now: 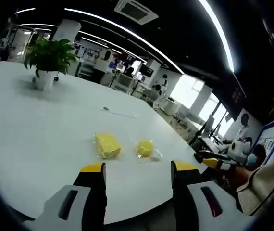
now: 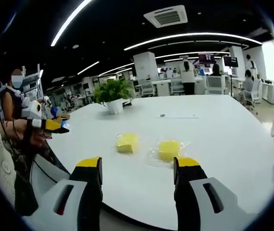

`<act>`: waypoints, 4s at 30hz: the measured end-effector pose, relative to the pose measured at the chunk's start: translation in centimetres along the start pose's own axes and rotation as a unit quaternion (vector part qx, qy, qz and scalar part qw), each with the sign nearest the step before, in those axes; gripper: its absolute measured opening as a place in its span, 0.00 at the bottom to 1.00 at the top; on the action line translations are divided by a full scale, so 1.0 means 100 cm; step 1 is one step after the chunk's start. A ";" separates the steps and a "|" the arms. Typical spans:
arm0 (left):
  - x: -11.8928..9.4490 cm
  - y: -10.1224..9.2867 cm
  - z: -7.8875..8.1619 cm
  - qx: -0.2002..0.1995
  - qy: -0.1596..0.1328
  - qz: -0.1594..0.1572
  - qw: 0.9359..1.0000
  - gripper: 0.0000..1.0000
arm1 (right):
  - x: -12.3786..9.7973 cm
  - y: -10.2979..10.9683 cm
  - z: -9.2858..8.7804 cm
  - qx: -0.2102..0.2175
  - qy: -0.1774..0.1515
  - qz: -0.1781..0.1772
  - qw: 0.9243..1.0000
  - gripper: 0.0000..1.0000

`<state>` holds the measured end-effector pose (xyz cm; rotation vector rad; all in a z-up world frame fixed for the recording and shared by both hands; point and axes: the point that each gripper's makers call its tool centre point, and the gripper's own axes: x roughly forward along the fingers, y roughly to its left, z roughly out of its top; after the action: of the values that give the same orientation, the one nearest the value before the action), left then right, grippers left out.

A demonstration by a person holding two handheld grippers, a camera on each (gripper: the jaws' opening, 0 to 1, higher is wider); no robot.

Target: Compare the silicone blocks by pressing each to a similar depth, holding the contact briefly, and releasing to observe deformation and rebound differences across the visible hardness samples.

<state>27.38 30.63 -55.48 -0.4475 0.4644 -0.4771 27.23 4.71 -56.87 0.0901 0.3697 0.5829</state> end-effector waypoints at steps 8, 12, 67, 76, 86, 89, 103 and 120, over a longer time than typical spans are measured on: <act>0.018 0.016 0.015 -0.038 -0.014 0.004 0.999 0.54 | 0.007 -0.005 -0.009 0.008 0.016 0.002 1.000 0.57; 0.026 0.022 0.022 -0.070 -0.028 0.006 0.997 0.54 | 0.011 -0.010 -0.012 0.013 0.022 0.001 1.000 0.57; 0.181 0.131 0.002 -0.243 0.012 0.033 0.969 0.56 | 0.041 -0.040 -0.046 0.045 0.115 -0.026 0.992 0.60; 0.203 0.142 -0.001 -0.287 -0.002 0.032 0.958 0.55 | 0.042 -0.044 -0.051 0.049 0.127 -0.032 0.990 0.61; 0.220 0.153 -0.004 -0.347 -0.026 0.028 0.937 0.47 | 0.043 -0.044 -0.057 0.057 0.138 -0.031 0.988 0.60; 0.223 0.154 -0.006 -0.365 -0.033 0.029 0.930 0.39 | 0.044 -0.045 -0.058 0.057 0.141 -0.032 0.988 0.60; 0.231 0.153 -0.010 -0.387 -0.043 0.026 0.921 0.09 | 0.047 -0.048 -0.061 0.055 0.153 -0.031 0.986 0.58; 0.238 0.146 -0.011 -0.346 -0.020 0.012 0.938 0.00 | 0.049 -0.053 -0.059 0.044 0.159 -0.028 0.986 0.57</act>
<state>50.42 29.36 -71.29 -1.1270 0.5939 -0.2669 31.61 2.93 -64.93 0.0705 0.7069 0.5247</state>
